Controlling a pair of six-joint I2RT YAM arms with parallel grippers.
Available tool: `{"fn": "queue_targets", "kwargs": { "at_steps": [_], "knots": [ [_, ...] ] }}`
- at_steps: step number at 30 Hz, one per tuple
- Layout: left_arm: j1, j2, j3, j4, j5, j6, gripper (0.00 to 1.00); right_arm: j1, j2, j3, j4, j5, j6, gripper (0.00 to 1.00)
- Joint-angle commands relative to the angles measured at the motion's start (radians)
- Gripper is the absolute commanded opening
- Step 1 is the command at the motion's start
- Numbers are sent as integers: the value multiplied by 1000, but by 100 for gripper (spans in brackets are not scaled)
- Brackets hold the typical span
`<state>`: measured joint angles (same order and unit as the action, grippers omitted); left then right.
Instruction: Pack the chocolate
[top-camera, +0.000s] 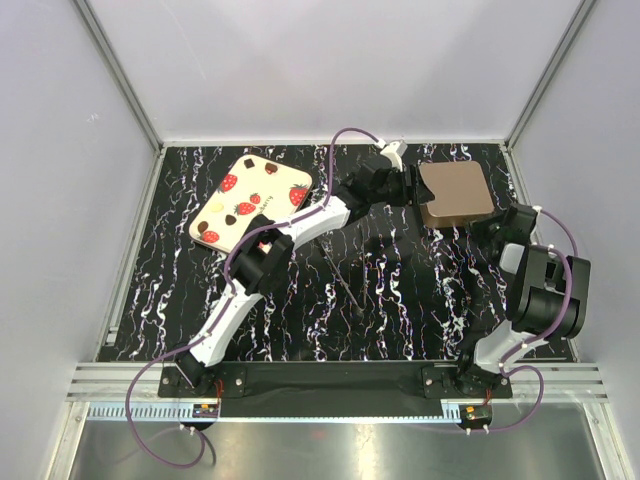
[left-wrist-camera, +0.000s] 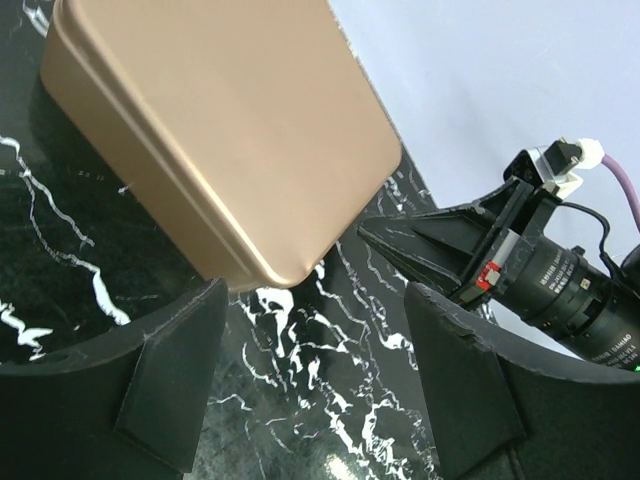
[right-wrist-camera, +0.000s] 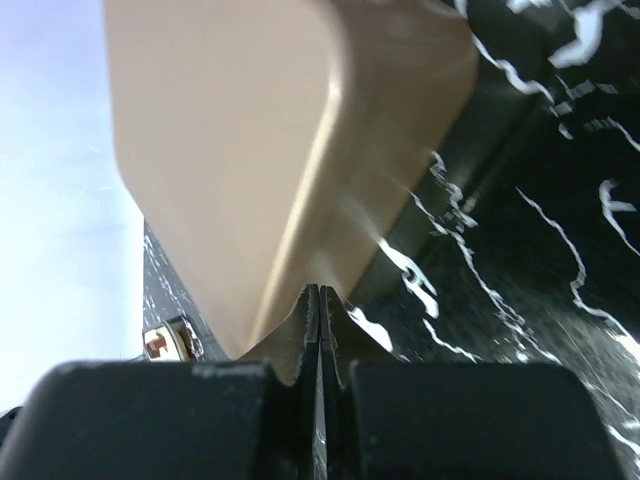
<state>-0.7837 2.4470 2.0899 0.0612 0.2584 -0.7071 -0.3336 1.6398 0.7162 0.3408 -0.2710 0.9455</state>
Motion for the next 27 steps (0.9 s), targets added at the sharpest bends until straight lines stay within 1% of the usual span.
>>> {"fn": "queue_targets", "kwargs": {
  "at_steps": [1,5,19,27],
  "knots": [
    [4,-42,-16,39,-16,20,77,13,15,-52,128,-16,70,0],
    [12,-57,-27,31,-27,14,77,18,35,-63,164,-5,90,0],
    [20,-49,-25,34,-22,14,77,51,118,-116,503,1,203,0],
    [20,-45,-21,42,-16,8,77,51,83,-113,527,3,196,0]
  ]
}}
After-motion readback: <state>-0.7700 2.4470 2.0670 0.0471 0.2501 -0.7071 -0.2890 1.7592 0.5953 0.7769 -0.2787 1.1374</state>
